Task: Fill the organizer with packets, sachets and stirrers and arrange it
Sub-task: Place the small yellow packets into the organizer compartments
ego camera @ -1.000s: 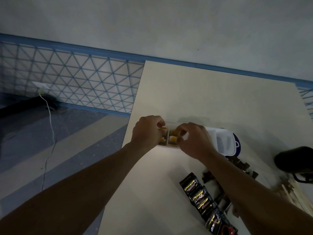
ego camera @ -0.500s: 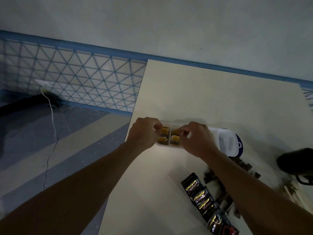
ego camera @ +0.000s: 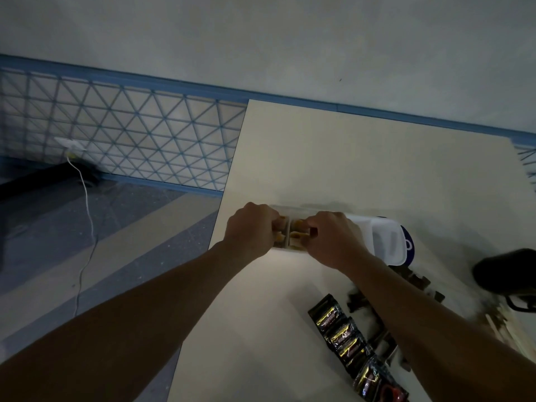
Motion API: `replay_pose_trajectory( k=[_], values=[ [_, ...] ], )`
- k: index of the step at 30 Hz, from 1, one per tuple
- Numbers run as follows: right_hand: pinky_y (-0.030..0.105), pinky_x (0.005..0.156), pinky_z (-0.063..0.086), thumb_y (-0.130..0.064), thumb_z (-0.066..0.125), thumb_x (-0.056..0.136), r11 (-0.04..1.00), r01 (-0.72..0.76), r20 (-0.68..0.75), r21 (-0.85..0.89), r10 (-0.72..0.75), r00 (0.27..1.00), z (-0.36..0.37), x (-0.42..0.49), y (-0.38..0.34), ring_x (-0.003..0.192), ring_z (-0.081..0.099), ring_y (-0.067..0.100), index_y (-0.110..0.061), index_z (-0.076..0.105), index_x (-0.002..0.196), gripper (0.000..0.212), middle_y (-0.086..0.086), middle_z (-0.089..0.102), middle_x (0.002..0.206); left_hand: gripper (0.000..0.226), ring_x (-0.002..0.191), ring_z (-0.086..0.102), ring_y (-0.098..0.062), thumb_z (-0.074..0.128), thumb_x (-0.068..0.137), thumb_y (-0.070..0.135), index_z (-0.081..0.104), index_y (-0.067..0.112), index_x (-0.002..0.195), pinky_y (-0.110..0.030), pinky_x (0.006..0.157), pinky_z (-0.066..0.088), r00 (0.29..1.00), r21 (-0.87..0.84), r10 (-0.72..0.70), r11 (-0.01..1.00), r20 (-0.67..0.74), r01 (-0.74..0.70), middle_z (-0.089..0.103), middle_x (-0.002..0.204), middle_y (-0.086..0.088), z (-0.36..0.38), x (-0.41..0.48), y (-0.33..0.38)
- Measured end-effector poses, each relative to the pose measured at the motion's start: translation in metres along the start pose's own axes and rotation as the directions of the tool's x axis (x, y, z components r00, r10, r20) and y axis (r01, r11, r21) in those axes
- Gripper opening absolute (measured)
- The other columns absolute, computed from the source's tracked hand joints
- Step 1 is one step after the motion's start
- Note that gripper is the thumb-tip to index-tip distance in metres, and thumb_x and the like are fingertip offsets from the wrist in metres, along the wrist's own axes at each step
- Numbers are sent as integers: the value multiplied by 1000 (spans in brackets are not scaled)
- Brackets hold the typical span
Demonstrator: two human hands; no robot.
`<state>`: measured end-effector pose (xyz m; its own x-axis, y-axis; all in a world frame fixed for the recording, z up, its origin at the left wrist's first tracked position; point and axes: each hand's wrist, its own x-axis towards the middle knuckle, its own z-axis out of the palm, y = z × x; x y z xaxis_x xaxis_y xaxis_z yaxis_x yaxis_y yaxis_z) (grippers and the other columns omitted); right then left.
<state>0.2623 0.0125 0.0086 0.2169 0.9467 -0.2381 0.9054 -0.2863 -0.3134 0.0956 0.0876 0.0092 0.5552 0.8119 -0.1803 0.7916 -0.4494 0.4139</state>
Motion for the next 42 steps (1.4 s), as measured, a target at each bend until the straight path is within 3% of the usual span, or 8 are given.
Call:
replay_pose_trajectory(
  k=[4,9,15,25,29,33,37,42],
  values=[
    [31,68,51,-27,64,85,999,-14,-27,-33,13,1000,3,2,-2,81,63,22,-22,73,90,12,-3,66,87,14,67,54,-18,68,85,22,75,24,97,-25,56,38,1000,-4,-21,1000,-10,21,65,82,-1,4,2,2],
    [32,68,51,-23,62,84,999,-32,-116,42,37,993,-2,3,-2,81,61,21,-25,76,92,16,-6,66,90,20,77,65,-25,67,87,24,75,29,104,-33,68,56,999,-66,-18,998,-32,16,71,94,-5,6,10,-2],
    [27,64,45,-22,62,82,998,-35,-144,47,41,989,-5,3,-1,80,61,17,-27,76,87,16,-10,67,88,15,80,68,-22,67,87,20,78,27,93,-36,71,58,995,-142,-20,990,-99,6,75,92,1,1,12,0],
    [29,68,50,-23,65,77,997,-22,-114,73,30,993,-5,-1,0,80,61,16,-29,72,101,26,-10,66,87,24,95,67,-22,66,89,20,73,23,112,-35,81,56,994,-166,-6,986,-112,-12,73,109,-1,-2,8,-5],
    [28,67,48,-23,63,79,994,-27,-138,111,42,990,-10,-4,4,81,61,15,-29,74,100,25,-10,67,87,21,92,65,-19,66,90,22,73,23,109,-28,71,49,985,-142,-37,990,-169,12,69,105,2,-6,8,-4],
    [27,71,47,-27,60,85,992,-57,-155,115,75,985,-9,-2,6,88,63,16,-30,74,107,27,-10,70,95,23,93,63,-20,69,87,19,73,24,109,-27,66,42,989,-80,-59,996,-133,49,62,105,0,-4,9,0],
    [27,70,46,-28,60,89,994,-61,-121,87,72,990,-6,2,7,90,65,16,-29,73,113,28,-8,72,99,34,96,63,-24,72,82,9,71,20,114,-29,68,47,990,-47,-57,998,-127,51,62,110,-4,3,9,6],
    [29,70,47,-35,63,89,996,-82,-99,39,85,991,1,7,7,93,66,21,-31,72,114,27,-6,73,101,24,93,61,-26,71,82,9,72,18,103,-34,69,51,986,-23,-87,996,-140,84,60,102,-4,6,12,11]
  ],
)
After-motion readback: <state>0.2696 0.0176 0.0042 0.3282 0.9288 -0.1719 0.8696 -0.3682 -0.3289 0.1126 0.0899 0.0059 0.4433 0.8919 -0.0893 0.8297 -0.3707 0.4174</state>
